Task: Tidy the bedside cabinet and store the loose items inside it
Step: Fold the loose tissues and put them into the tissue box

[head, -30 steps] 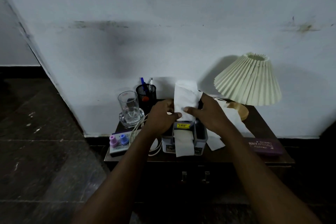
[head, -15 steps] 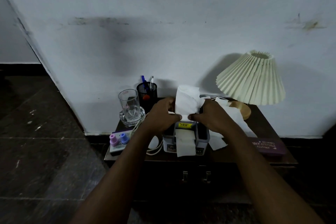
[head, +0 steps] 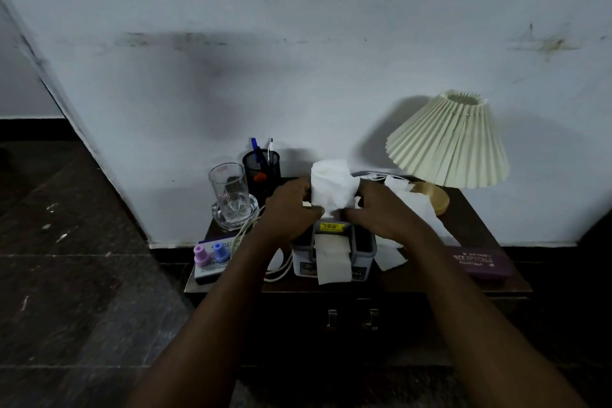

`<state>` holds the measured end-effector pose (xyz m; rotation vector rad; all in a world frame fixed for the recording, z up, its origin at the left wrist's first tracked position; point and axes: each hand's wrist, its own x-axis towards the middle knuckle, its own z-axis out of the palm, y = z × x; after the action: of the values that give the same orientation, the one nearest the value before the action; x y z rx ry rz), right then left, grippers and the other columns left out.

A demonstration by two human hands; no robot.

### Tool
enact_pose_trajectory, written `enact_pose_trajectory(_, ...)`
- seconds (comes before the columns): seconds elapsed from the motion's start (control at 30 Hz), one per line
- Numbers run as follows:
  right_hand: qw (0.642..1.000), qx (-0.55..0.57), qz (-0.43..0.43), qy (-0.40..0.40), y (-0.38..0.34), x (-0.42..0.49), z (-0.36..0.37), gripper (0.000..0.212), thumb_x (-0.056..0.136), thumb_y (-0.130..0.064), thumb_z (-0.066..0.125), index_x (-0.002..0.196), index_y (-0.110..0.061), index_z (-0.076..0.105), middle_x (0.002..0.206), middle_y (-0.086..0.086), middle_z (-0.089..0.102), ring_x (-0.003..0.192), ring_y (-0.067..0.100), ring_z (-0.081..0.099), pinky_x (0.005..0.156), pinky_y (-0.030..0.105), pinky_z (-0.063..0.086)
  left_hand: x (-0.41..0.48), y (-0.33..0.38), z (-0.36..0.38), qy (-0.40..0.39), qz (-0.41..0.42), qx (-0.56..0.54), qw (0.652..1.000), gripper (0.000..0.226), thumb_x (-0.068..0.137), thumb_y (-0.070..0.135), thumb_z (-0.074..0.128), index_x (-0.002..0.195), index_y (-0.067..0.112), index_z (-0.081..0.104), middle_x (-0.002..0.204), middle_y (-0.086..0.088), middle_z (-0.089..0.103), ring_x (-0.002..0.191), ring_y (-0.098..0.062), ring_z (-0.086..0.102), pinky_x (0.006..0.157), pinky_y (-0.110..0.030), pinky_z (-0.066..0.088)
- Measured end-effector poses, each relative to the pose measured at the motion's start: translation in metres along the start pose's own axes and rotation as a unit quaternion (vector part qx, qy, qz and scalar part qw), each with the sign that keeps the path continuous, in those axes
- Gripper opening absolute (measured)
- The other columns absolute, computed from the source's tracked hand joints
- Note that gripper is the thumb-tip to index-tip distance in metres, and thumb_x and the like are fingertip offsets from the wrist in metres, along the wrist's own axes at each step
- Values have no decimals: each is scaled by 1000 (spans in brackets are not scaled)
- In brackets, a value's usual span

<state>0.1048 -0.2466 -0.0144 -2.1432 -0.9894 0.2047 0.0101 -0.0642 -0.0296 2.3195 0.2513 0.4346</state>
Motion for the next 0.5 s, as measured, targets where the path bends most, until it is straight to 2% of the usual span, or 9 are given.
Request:
enact_pose_trajectory(0.07,999,39,15,3,-1,-3,-6,35,83,-30,81,115,-31,66,101,-16,72,86,-4,65,73,20,52,1,0,-1,-4,4,13,1000,42,76,25,76,117,20,71,110,6,74,101,-14,68,91,-44,56)
enact_pose_trajectory(0.17,999,2,23,40,5,0,0,26,83,-24,81,103,-27,64,86,-14,68,75,-1,64,62,14,44,1,1,-1,-12,15,6,1000,47,76,23,78,122,21,70,111,6,73,102,-14,67,93,-40,55)
enact_pose_trajectory(0.2,998,-22,27,49,6,1,2,24,82,-23,81,98,-22,64,84,-12,66,75,4,64,60,17,43,1,1,-3,-12,16,-6,1000,48,77,18,79,124,19,70,111,5,73,102,-13,67,93,-37,55)
enact_pose_trajectory(0.27,997,-51,30,51,8,3,7,29,78,-25,82,100,-13,67,90,-1,68,82,16,65,68,31,50,2,0,-7,-5,13,-35,999,47,78,10,79,123,18,69,109,6,74,100,-9,68,92,-31,55)
enact_pose_trajectory(0.33,996,-66,37,52,8,4,8,37,74,-29,83,102,-10,67,92,5,68,84,21,64,74,41,54,1,-2,-10,-2,14,-48,999,47,78,10,80,123,20,68,107,8,75,100,-5,69,89,-26,55)
enact_pose_trajectory(0.37,996,-69,35,53,6,4,8,37,73,-29,83,99,-9,66,90,4,67,83,20,64,73,41,54,1,-3,-10,-3,16,-50,999,47,78,12,80,123,20,68,107,9,75,99,-5,69,89,-27,56)
enact_pose_trajectory(0.47,998,-43,22,42,5,2,5,24,80,-19,81,101,-18,67,88,-11,65,82,6,63,64,17,44,-2,-3,-6,-6,14,-35,999,50,77,14,80,125,21,69,106,8,75,98,-7,70,92,-36,58)
enact_pose_trajectory(0.5,998,-37,20,38,5,0,4,25,82,-18,79,104,-23,68,91,-13,67,84,3,64,64,13,42,-2,-3,-5,-10,13,-25,1000,52,76,18,79,127,23,68,106,8,75,97,-7,70,93,-39,58)
